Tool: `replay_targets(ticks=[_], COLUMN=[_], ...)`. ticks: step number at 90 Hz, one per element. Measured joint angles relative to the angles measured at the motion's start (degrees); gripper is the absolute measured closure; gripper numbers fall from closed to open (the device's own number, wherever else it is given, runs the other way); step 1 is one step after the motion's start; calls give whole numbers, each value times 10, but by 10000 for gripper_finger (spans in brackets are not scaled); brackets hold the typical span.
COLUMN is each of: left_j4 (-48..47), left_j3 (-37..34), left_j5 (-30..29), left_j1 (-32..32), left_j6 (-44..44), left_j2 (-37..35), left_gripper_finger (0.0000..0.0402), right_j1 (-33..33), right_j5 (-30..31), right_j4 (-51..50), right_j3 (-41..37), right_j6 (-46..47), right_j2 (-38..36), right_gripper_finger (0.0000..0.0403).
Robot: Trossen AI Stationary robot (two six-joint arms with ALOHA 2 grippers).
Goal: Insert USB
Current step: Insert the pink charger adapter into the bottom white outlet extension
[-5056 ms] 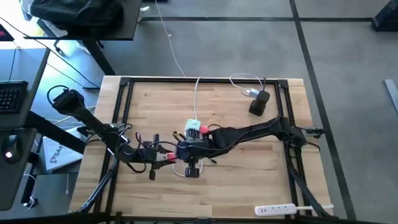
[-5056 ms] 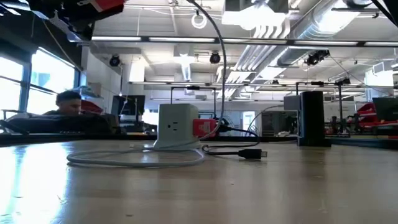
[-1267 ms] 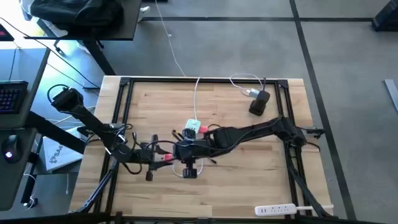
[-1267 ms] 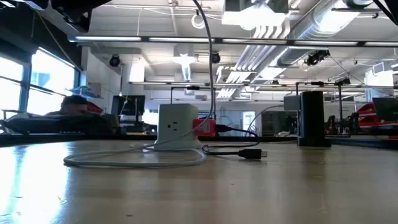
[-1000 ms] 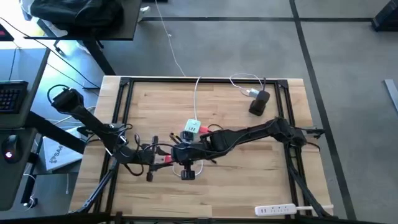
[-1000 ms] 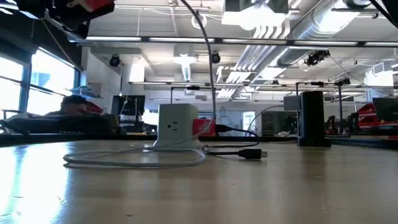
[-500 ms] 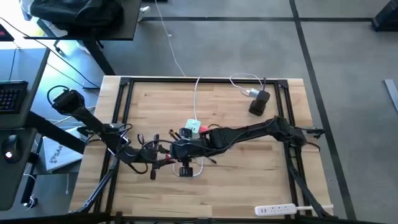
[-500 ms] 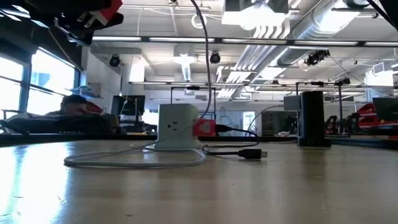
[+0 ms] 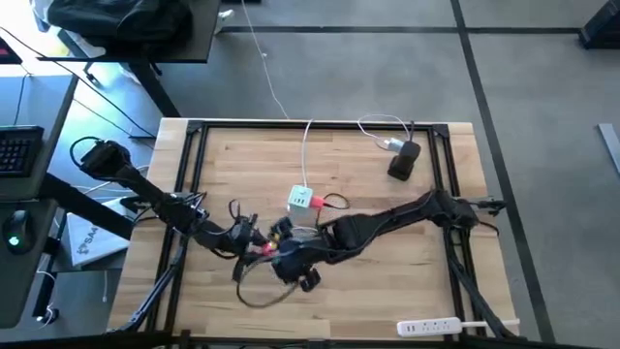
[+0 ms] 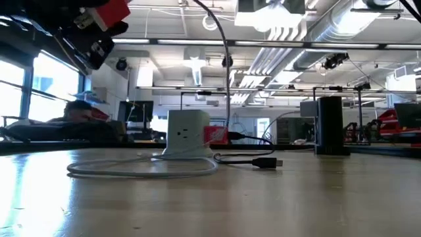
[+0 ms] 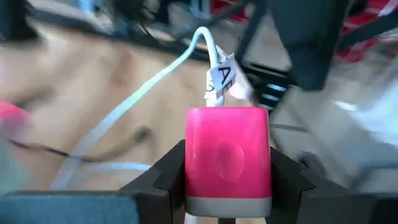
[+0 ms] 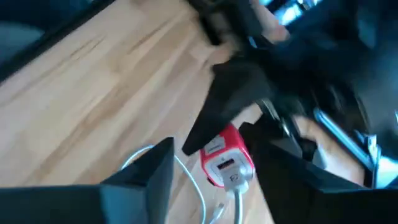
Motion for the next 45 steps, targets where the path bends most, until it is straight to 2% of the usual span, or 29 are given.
replay_targets(ticks=[8,15,29,45], left_j4=[-5,-5,8,55], left_j3=[0,0,-1,-3], left_j5=[53,76,62,56], left_j1=[13,16,14,13], left_j6=[-48,-64,-66,-45], left_j2=[0,5,19,27], left_gripper_finger=[282,282,282,282], right_j1=[0,-1,-11,-26], right_j5=[2,3,-22,-50], right_j4=[2,21,46,44], right_j3=[-1,-1,0,0], right_j6=[-36,-54,-91,-90], right_j2=[13,21,28,31], right_gripper_finger=[168,156,151,151])
